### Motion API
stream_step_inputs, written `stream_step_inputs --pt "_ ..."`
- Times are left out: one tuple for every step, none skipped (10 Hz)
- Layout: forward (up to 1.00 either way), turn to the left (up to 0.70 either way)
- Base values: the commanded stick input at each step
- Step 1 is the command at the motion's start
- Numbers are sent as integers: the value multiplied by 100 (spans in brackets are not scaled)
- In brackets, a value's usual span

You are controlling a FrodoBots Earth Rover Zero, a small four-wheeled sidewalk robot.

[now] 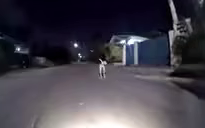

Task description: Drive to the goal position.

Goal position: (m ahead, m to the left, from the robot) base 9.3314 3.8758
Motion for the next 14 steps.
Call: stream_step_inputs --pt "98 5" --pt "98 5" --pt "98 -30" --pt "98 -38" --pt "98 -38" --pt "98 -8" --pt "98 5" --pt "98 5" --pt "98 5" --pt "98 5" --pt "98 5" --pt "98 5" --pt "98 5" --pt "98 5"
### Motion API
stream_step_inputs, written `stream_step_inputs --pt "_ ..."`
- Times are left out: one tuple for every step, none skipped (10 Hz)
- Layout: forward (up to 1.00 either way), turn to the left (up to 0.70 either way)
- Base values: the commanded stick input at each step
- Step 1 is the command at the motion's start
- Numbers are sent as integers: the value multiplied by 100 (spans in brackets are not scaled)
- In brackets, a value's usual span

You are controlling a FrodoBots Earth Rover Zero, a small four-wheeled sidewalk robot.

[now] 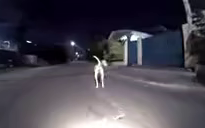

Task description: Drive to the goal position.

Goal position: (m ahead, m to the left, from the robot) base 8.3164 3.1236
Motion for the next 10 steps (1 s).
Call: stream_step_inputs --pt "98 5" --pt "98 5" --pt "98 5" --pt "98 5" --pt "98 5" --pt "98 5" --pt "98 5" --pt "98 5" --pt "98 5" --pt "98 5"
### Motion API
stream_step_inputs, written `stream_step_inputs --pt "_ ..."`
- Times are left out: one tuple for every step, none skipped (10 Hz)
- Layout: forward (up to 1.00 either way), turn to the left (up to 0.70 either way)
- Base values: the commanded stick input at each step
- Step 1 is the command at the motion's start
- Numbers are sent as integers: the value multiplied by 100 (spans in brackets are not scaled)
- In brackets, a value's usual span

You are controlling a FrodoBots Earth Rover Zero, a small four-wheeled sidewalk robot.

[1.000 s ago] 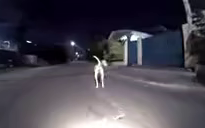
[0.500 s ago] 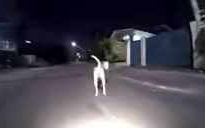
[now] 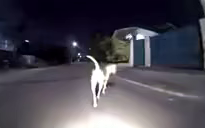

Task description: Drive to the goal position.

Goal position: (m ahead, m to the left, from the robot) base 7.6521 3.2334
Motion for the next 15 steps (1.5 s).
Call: stream_step_inputs --pt "98 5" --pt "98 5" --pt "98 5" --pt "98 5" --pt "98 5" --pt "98 5" --pt "98 5" --pt "98 5" --pt "98 5" --pt "98 5" --pt "98 5" --pt "98 5" --pt "98 5" --pt "98 5" --pt "98 5"
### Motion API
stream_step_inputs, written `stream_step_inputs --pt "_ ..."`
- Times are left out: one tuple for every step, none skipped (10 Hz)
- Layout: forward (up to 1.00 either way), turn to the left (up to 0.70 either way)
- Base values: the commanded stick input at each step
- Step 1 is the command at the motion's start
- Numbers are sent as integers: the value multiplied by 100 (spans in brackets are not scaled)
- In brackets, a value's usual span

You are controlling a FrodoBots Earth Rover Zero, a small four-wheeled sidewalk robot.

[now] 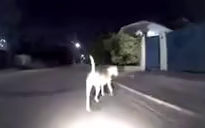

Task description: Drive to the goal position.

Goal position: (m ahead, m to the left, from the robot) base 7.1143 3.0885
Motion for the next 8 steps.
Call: stream_step_inputs --pt "98 5" --pt "98 5" --pt "98 5" --pt "98 8" --pt "98 28" --pt "98 37" --pt "96 37" --pt "95 37"
